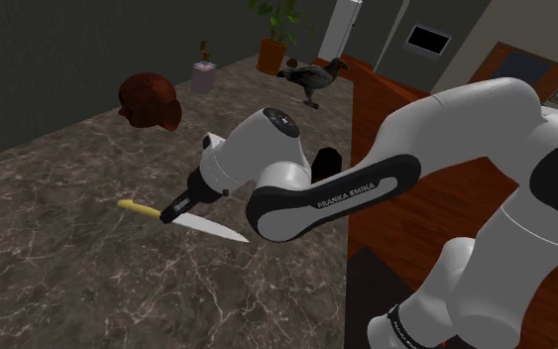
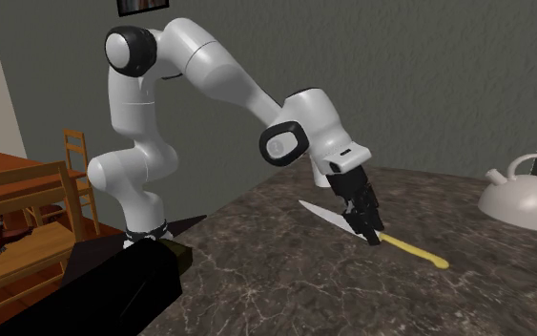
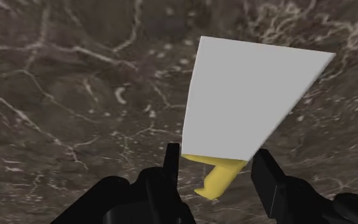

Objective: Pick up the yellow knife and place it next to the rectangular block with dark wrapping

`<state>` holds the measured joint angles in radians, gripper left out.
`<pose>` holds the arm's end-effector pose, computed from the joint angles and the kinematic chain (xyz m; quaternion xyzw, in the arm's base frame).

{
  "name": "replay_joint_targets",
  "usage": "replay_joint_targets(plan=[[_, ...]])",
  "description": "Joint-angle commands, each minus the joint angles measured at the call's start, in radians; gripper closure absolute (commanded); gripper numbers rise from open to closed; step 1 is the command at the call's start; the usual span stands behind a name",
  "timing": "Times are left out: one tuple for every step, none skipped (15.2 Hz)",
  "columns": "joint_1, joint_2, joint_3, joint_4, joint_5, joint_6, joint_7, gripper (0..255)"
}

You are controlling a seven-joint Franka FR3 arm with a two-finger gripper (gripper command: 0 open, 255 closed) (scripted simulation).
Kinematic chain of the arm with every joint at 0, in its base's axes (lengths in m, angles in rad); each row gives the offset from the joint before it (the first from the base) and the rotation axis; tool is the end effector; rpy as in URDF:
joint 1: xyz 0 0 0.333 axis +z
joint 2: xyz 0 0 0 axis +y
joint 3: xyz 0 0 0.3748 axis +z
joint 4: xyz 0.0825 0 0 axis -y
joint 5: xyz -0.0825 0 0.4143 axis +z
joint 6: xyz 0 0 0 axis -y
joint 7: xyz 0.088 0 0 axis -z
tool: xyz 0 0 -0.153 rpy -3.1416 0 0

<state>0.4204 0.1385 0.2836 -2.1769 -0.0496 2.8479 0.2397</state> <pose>0.4945 0.4175 0.3891 -0.9346 -0.2360 -0.2347 0.1254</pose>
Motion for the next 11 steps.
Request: replay_joint_targets(plan=[[-0.003, -0.018, 0.005, 0.007, 0.013, -0.025, -0.008, 255], [-0.004, -0.026, 0.006, 0.012, 0.018, -0.038, -0.012, 255], [-0.006, -0.034, 0.008, 0.017, 0.024, -0.05, -0.016, 255], [-0.007, -0.042, 0.009, 0.022, 0.029, -0.063, -0.02, 255], [-0.008, -0.049, 0.011, 0.028, 0.034, -0.076, -0.023, 255], [-0.008, -0.057, 0.012, 0.034, 0.039, -0.089, -0.026, 255], [-0.009, -0.064, 0.012, 0.04, 0.044, -0.101, -0.029, 255], [-0.01, -0.071, 0.013, 0.046, 0.048, -0.114, -0.032, 255], [-0.01, -0.077, 0.014, 0.052, 0.052, -0.127, -0.035, 255], [-0.011, -0.084, 0.014, 0.059, 0.056, -0.14, -0.037, 255], [-0.011, -0.09, 0.014, 0.066, 0.059, -0.153, -0.039, 255]])
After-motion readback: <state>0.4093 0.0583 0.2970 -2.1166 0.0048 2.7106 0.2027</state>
